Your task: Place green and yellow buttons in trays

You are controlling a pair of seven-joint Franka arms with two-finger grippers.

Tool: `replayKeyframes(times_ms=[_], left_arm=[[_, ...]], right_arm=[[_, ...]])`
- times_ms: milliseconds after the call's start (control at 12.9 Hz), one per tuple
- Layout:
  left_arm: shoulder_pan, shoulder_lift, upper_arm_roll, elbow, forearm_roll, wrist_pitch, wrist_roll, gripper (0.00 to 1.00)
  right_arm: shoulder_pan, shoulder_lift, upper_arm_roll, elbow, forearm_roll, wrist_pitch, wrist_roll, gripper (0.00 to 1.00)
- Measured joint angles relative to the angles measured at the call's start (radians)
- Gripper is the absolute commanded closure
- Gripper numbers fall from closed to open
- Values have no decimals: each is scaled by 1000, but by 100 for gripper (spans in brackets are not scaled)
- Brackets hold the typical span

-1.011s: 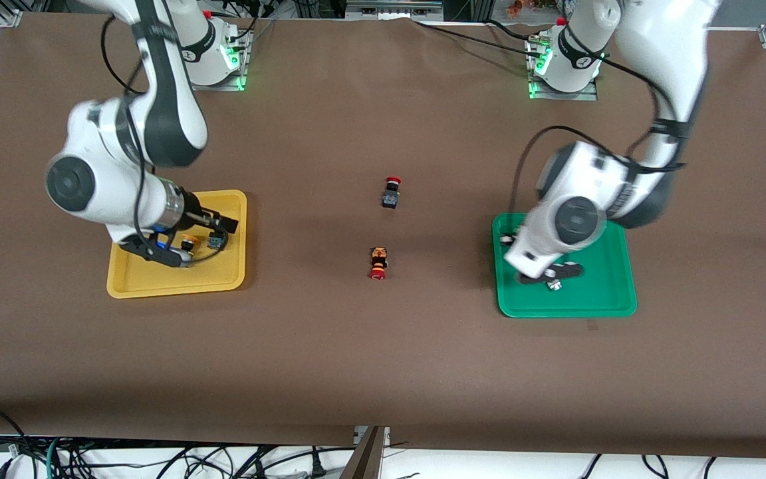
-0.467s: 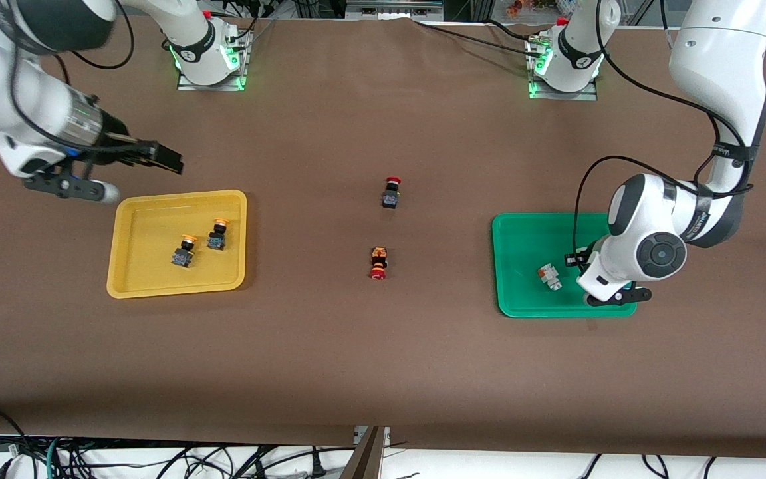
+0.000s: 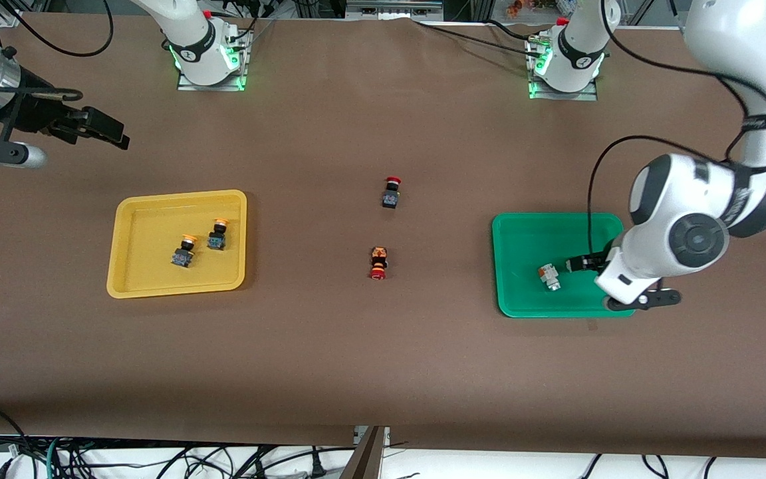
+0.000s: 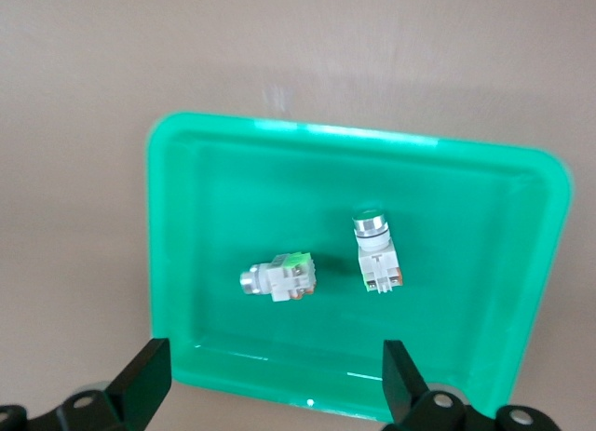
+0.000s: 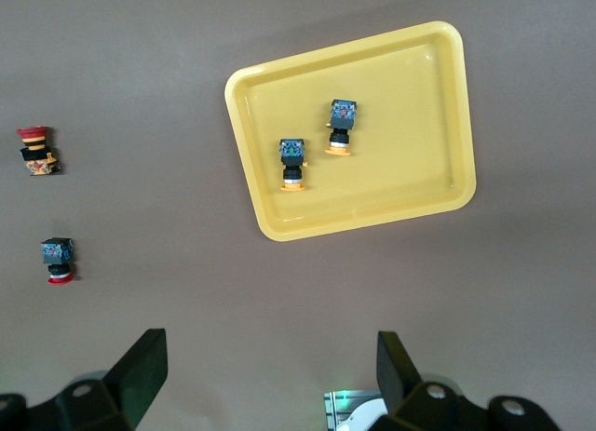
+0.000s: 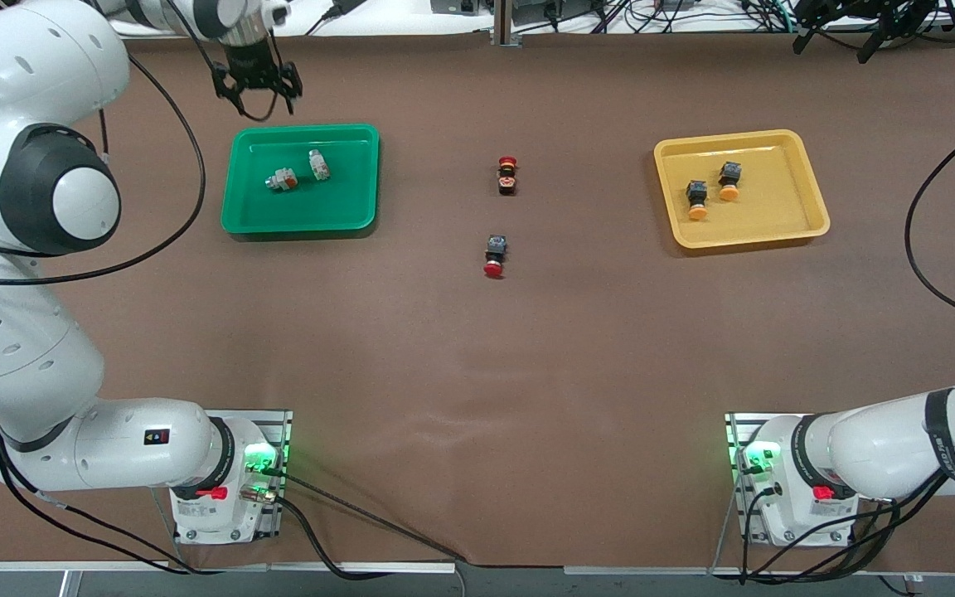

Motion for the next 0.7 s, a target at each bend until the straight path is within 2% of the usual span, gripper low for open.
replayKeyframes(times_ms=[233,467,700], left_arm=[[0,-109,-3,63,-2,-51,71,0],[5,-248,19,58,-73,-128,258,0],[-68,-408,189,-60,-196,-128,327,0]], right_arm=[[0,1,16,-6,-44,6,-7,1],[0,1,17,-6,-49,11,-16,1],[0,2,19,-5,-56,15,-19,0]])
